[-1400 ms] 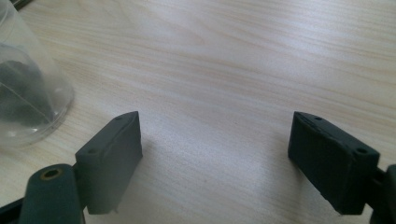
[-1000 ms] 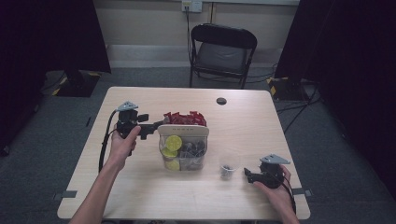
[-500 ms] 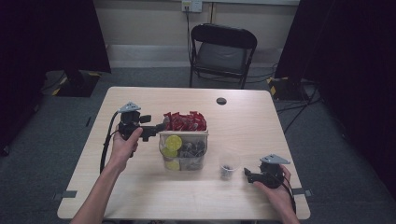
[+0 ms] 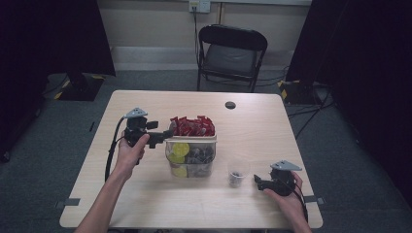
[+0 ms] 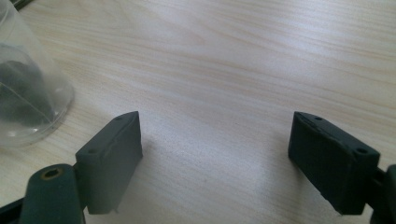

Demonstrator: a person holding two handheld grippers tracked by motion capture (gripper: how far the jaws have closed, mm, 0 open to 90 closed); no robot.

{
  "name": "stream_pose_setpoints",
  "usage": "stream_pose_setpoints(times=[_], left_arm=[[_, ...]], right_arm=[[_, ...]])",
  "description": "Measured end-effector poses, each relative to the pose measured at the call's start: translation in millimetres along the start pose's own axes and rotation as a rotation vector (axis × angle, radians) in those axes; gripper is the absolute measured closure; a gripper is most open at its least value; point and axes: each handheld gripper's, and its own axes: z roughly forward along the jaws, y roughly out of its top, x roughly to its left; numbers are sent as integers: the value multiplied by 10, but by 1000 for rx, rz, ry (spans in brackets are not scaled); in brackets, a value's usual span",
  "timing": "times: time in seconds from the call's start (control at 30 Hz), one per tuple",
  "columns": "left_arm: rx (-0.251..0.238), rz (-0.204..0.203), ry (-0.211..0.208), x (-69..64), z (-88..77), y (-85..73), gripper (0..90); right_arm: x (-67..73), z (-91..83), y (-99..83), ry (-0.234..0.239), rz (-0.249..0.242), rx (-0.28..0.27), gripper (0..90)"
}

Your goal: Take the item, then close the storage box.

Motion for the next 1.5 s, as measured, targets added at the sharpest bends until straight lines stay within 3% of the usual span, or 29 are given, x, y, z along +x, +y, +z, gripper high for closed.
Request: stream_pose_setpoints(times=[0.67, 1.0, 1.23, 1.5], left_arm=[[21, 14, -10, -63, 39, -95, 173], [54, 20, -12, -71, 67, -166, 173], [91, 24, -4, -44, 28, -263, 166], [95, 39, -4, -62, -42, -272, 158]], right_arm=[[0, 0, 1, 0, 0, 0, 171], [-6, 6, 5, 7, -4, 0, 167], [-7, 6, 5, 7, -4, 0, 166], [-8, 7, 5, 8, -4, 0, 166]])
